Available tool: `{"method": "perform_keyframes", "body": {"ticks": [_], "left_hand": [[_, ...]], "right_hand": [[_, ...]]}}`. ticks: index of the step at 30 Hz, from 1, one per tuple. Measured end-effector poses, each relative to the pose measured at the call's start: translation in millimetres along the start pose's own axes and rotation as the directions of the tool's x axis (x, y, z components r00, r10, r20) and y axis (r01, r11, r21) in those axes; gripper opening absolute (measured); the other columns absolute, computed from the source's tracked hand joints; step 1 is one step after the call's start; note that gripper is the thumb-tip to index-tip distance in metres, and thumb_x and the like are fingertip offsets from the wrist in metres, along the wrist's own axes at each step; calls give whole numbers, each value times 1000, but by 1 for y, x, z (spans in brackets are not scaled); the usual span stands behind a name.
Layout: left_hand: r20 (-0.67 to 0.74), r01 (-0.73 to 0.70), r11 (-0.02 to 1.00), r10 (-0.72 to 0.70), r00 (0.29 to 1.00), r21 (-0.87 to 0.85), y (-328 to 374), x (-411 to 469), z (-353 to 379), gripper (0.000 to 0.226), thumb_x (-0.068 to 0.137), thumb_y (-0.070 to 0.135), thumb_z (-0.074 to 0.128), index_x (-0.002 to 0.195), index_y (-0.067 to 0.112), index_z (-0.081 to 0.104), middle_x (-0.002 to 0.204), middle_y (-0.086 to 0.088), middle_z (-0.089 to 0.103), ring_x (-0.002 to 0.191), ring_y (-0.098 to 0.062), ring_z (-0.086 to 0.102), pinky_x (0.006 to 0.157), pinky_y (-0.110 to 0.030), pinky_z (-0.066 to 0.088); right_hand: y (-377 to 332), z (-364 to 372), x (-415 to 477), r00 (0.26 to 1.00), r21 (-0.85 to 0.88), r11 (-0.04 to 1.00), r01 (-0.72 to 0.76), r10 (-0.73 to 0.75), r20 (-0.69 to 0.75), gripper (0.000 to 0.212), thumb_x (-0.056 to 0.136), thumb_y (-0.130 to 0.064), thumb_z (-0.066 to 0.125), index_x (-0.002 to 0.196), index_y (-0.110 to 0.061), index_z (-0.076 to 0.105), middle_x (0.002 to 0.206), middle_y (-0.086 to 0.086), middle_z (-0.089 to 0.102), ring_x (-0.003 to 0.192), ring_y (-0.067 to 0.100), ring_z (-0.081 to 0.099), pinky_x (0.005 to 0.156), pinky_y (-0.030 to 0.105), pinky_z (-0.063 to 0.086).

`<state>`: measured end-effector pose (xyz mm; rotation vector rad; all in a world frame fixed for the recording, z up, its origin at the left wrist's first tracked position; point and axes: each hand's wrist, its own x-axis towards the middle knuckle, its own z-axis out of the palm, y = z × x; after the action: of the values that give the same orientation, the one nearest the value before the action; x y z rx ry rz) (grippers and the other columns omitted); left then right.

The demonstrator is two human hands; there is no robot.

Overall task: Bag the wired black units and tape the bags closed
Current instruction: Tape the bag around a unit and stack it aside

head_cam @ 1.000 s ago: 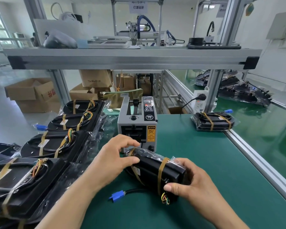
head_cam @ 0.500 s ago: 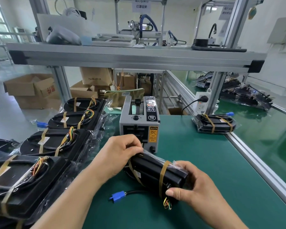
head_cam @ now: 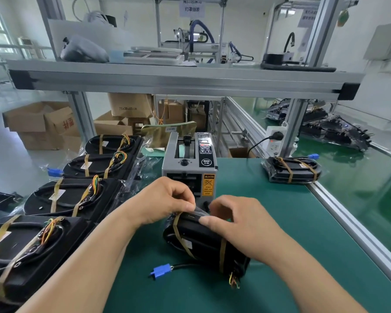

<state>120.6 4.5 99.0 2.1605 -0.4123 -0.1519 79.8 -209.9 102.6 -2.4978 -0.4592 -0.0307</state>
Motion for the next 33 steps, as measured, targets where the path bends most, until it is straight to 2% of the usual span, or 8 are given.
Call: {"method": "perform_keyframes", "body": {"ticks": [4,8,11,14,16,21,27,33], "left_hand": [[-36,28,996,-31,999,-80,-2,-1,3,9,81,11,77,76,18,77,77,-1,74,71,-5,64,71,-17,51],[-150,121,924,-187,971,-364,-12,-7,12,7,79,12,79,74,17,78,80,-4,75,70,-7,65,67,-16,52],[-255,206,840,-372,893,-503,-21,-5,21,11,82,9,77,72,15,77,70,-2,70,58,-6,60,55,-16,48],[-310,271,695,-589,747,-666,-24,7,27,6,87,15,73,81,12,74,65,-1,66,50,-6,55,51,-19,45],[-251,297,580,-681,688,-758,-23,16,28,7,89,19,71,86,13,74,60,4,64,49,-5,51,47,-18,43],[-49,332,340,-760,648,-880,-17,33,31,17,94,25,65,81,15,67,54,9,58,36,0,46,40,-15,34],[4,298,225,-792,611,-928,-14,44,37,21,94,26,66,77,14,63,43,8,56,29,0,46,33,-11,33],[-31,229,207,-803,595,-951,-9,53,41,26,96,22,63,72,12,59,37,7,54,27,0,48,32,-9,31]], "right_hand": [[0,6,10,999,0,1000,-31,31,12,25,83,-50,68,93,-27,71,87,-11,70,85,9,63,81,35,53],[1,10,11,996,64,995,-75,77,-43,15,86,-43,65,85,-30,74,82,-14,71,82,5,63,80,35,54],[0,12,12,994,73,993,-89,93,-64,17,87,-40,63,81,-28,74,78,-14,71,79,5,63,77,33,54],[5,6,11,988,38,993,-112,116,-100,22,90,-38,60,80,-24,72,77,-9,71,79,12,63,76,34,54],[12,0,8,982,29,989,-142,145,-124,23,90,-37,60,76,-22,71,70,-9,68,73,12,61,71,33,53],[22,-3,-2,970,87,980,-178,189,-149,26,91,-35,59,70,-21,67,63,-7,64,63,9,58,62,27,48],[19,-1,-3,977,82,985,-150,160,-140,24,92,-35,58,75,-23,68,65,-10,62,67,9,57,63,28,48],[19,-3,-3,979,97,985,-144,156,-132,21,91,-35,59,79,-24,71,72,-9,67,74,12,61,70,31,51]]}}
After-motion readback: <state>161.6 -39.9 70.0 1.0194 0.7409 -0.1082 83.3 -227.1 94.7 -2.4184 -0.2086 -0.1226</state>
